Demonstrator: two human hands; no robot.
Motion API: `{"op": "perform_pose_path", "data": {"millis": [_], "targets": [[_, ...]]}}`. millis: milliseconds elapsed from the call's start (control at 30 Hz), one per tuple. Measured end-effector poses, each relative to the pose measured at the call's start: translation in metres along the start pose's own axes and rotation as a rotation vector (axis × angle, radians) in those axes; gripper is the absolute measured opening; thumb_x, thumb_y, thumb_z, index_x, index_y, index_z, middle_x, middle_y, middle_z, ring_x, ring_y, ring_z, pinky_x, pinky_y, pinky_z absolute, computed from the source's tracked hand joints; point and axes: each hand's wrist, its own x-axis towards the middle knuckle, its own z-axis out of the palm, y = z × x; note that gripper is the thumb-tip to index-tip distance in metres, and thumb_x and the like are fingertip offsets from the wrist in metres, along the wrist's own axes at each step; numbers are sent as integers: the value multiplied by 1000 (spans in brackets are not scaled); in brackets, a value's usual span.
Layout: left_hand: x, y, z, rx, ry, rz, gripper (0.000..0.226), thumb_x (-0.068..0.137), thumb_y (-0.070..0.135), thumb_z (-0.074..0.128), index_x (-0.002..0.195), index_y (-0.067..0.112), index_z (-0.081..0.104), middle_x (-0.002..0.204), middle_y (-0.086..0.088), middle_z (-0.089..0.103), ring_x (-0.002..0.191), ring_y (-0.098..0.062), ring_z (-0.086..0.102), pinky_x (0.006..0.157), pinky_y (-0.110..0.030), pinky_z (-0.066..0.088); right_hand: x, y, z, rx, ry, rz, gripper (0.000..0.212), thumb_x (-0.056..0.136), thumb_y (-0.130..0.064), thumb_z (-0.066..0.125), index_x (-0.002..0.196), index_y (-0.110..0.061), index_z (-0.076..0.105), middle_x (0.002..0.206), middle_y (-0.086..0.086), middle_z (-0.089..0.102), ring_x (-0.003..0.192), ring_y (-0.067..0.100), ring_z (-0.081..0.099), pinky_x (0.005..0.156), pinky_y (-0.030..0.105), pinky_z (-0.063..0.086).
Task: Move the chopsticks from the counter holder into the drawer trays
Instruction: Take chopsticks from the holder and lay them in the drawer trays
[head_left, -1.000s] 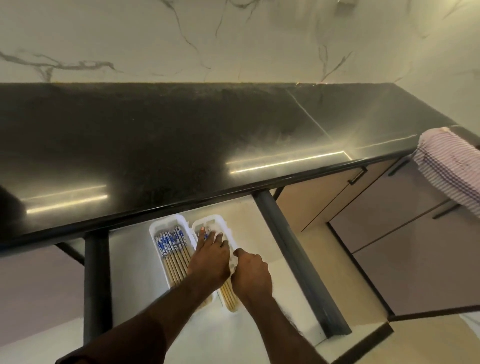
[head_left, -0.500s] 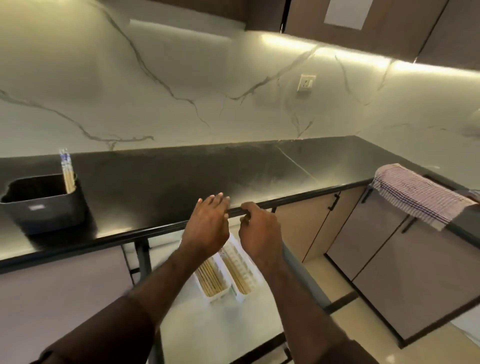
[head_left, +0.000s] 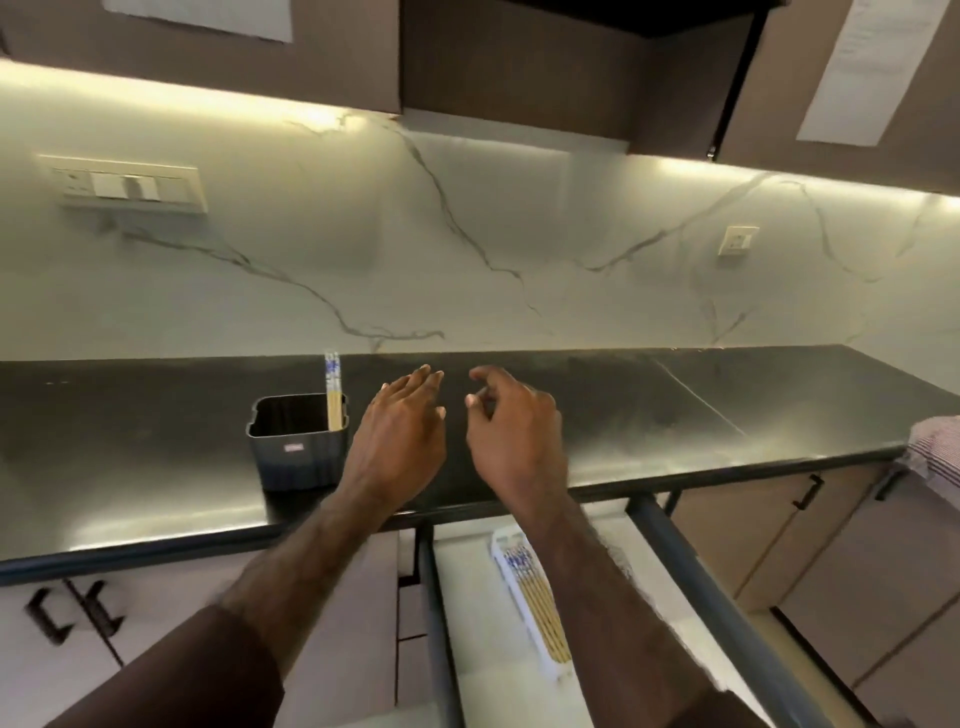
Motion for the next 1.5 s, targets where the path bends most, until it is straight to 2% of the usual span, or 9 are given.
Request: {"op": "perform_pose_path", "data": {"millis": [267, 433, 633, 767, 867, 1000, 1133, 1267, 1500], "targets": [[52, -158, -19, -42, -15, -96, 49, 94, 15, 55, 141, 9, 46, 148, -11, 45, 140, -25, 38, 116, -42, 30, 63, -58, 144, -3, -178, -15, 34, 94, -22, 60, 127, -22, 58, 110, -4, 71, 94, 6, 66, 81, 17, 49], [91, -221, -15, -60, -62, -136, 51, 92, 12, 58, 142, 12, 45, 148, -9, 46, 137, -24, 41, 114, -38, 27, 95, -64, 210, 10, -256, 58, 32, 92, -20, 63, 124, -20, 60, 103, -4, 70, 74, -2, 58, 63, 5, 42], [123, -255, 9, -157, -76, -236, 40, 89, 7, 62, 129, 7, 56, 120, -15, 67, 104, -29, 66, 90, -35, 47, 118, -50, 263, -4, -332, 143, 28, 92, -17, 61, 120, -21, 62, 100, -5, 70, 77, 2, 62, 63, 11, 48], [134, -276, 31, -200, -108, -322, 40, 89, 12, 62, 129, 12, 57, 111, -12, 71, 88, -13, 62, 77, -22, 41, 130, -37, 288, 15, -386, 197, 30, 92, -15, 62, 121, -21, 61, 99, -6, 69, 78, 1, 63, 63, 10, 48], [142, -289, 45, -249, -128, -372, 46, 89, 15, 64, 134, 16, 55, 117, -11, 70, 99, -15, 64, 80, -22, 40, 136, -30, 300, 24, -401, 230, 29, 92, -15, 61, 120, -22, 61, 97, -7, 69, 76, 1, 62, 60, 10, 46], [153, -308, 65, -365, -145, -466, 48, 88, 17, 67, 135, 17, 54, 121, -7, 68, 83, 10, 55, 76, -10, 40, 140, -24, 311, 30, -403, 256, 24, 92, -16, 60, 115, -22, 63, 91, -8, 68, 74, 2, 62, 62, 12, 49], [160, -321, 77, -513, -205, -621, 62, 84, 18, 74, 140, 10, 46, 129, -8, 64, 115, -10, 61, 87, -16, 42, 142, -22, 318, 60, -423, 288, 31, 92, -14, 60, 121, -22, 60, 100, -5, 69, 87, 6, 66, 77, 22, 57], [164, -322, 84, -504, -220, -551, 53, 82, 18, 75, 132, 14, 58, 111, -2, 73, 97, -2, 66, 77, -8, 44, 143, -19, 321, 61, -420, 297, 35, 93, -14, 59, 127, -23, 57, 104, -4, 68, 91, 6, 65, 79, 21, 55], [165, -316, 85, -605, -197, -596, 24, 80, 11, 76, 104, 13, 74, 87, 3, 75, 79, -3, 71, 80, -29, 59, 143, -19, 322, 65, -419, 321, 35, 93, -14, 58, 126, -25, 57, 106, -4, 68, 93, 7, 65, 82, 25, 56]]}}
